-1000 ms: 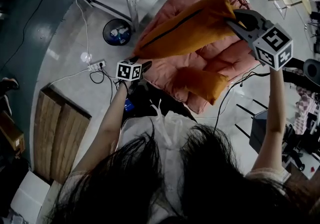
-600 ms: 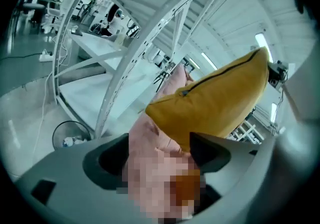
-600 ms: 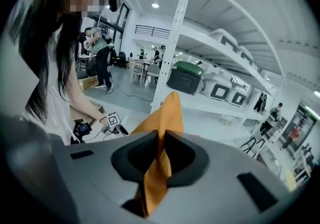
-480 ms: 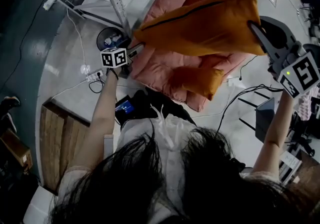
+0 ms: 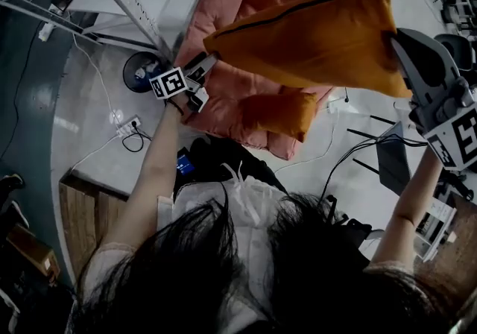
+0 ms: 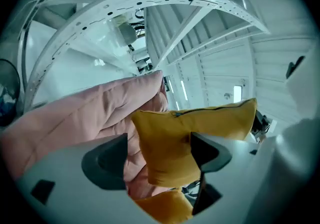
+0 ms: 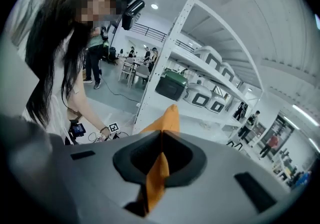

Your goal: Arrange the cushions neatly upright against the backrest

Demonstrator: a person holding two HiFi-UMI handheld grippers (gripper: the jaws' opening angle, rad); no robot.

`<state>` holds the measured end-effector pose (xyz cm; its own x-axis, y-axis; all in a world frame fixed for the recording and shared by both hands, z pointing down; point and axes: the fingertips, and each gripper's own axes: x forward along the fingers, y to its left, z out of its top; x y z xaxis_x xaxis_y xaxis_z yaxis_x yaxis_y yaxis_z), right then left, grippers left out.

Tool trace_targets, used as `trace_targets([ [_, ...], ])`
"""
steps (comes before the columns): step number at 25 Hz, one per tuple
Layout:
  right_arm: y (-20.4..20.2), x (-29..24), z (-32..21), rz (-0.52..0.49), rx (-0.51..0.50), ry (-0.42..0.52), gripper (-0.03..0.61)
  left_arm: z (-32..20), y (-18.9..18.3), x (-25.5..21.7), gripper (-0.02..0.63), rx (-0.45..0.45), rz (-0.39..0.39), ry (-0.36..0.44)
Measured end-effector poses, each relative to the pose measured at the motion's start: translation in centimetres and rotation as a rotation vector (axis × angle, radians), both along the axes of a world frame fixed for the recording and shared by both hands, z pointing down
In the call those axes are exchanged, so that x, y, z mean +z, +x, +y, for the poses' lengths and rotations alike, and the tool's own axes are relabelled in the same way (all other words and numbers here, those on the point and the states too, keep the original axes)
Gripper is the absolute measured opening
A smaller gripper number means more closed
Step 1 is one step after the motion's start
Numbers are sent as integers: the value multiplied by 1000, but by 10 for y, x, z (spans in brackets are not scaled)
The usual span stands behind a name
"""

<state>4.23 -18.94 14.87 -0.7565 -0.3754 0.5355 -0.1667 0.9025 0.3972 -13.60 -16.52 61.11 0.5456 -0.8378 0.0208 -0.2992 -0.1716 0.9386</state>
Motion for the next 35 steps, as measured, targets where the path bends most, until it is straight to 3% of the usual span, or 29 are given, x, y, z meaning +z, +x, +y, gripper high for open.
trace_targets([
  [3, 12, 6, -5, 8, 29, -15, 29, -23, 7, -12, 382, -5, 85, 44],
  [6, 20, 29, -13, -13, 72, -62, 28, -45, 21, 2, 365, -19, 98, -29],
  [7, 24, 33, -14, -32, 86, -75, 28, -49, 29, 6, 283, -15, 117, -47],
  [8, 28, 35, -13, -56, 96, -84, 28, -51, 35, 7, 249, -10, 137, -52],
  [11, 39, 33, -17, -99, 127, -75, 28, -61, 44, 3, 200, -10, 157, -22],
  [14, 62, 34, -37, -116, 197, -55, 28, -73, 31, -13, 173, -12, 62, 24],
  [17, 92, 46, -56, -174, 298, -77, 28, -85, 10, -37, 164, -26, 16, 62],
  [26, 170, 146, -73, -323, 545, -258, 28, -108, -55, -120, 144, -104, -228, 159],
  [30, 192, 178, -69, -436, 649, -366, 28, -114, -51, -146, 138, -43, -350, 143],
  [32, 210, 195, -65, -459, 714, -401, 28, -114, -38, -155, 137, 9, -455, 156],
  [35, 246, 241, -65, -496, 826, -493, 28, -118, -14, -160, 122, 70, -544, 159],
])
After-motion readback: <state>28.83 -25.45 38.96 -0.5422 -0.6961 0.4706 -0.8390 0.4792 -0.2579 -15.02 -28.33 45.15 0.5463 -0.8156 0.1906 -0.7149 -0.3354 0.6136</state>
